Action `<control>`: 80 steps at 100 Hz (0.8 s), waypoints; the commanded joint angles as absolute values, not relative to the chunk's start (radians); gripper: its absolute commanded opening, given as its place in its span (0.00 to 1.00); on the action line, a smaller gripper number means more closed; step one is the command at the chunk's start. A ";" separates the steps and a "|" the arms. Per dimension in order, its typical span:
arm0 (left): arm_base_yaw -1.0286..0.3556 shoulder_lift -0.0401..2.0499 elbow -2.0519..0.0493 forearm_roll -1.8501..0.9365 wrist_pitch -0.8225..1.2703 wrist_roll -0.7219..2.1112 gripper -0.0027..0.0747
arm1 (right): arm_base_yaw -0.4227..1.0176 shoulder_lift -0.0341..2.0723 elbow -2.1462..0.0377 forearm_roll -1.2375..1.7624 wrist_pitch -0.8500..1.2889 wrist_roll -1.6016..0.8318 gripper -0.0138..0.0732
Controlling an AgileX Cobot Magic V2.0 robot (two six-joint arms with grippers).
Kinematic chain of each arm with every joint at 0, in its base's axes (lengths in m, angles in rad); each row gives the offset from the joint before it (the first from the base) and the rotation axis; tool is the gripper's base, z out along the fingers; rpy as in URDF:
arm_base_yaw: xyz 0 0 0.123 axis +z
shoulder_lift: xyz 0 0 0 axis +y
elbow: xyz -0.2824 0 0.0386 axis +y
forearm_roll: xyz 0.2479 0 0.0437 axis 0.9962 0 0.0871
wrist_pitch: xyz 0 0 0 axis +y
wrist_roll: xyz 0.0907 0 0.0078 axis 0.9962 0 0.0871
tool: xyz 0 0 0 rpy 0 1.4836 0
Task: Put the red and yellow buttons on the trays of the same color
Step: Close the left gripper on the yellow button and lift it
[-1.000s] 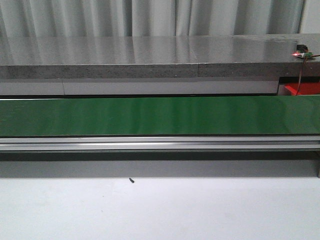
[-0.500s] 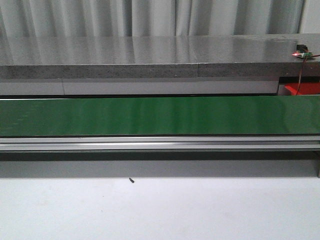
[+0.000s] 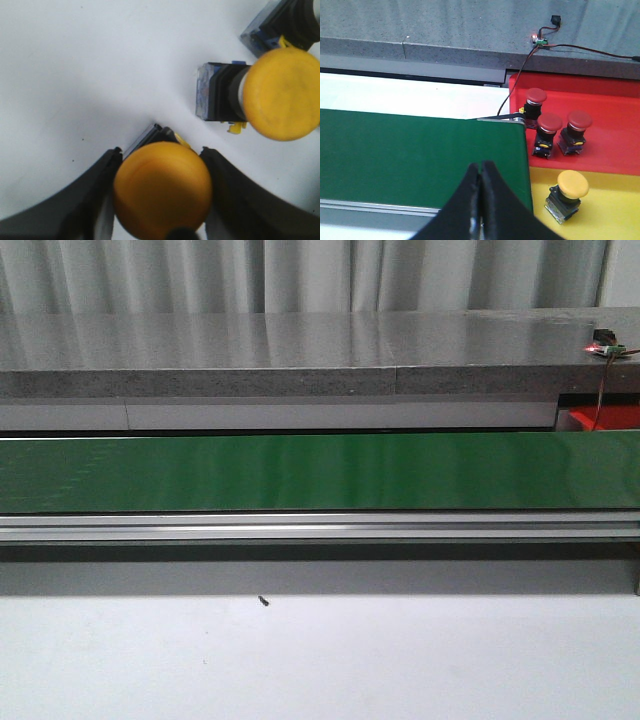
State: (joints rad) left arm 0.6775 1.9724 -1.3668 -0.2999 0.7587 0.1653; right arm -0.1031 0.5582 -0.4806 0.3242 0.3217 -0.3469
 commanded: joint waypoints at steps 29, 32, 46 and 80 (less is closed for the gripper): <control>0.676 1.868 -1.398 -0.322 0.744 0.203 0.33 | -0.103 0.558 -0.506 0.335 0.249 -0.357 0.02; 0.676 1.852 -1.398 -0.322 0.747 0.208 0.33 | -0.103 0.558 -0.506 0.335 0.249 -0.357 0.02; 0.674 1.760 -1.398 -0.322 0.781 0.220 0.33 | -0.103 0.558 -0.506 0.335 0.249 -0.357 0.02; 0.506 1.624 -1.398 -0.330 0.821 0.220 0.33 | -0.104 0.558 -0.506 0.335 0.249 -0.357 0.02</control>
State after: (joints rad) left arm 0.5640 1.6810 -1.3668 -0.3019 0.8298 0.2162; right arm -0.1031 0.5582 -0.4806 0.3242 0.3217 -0.3469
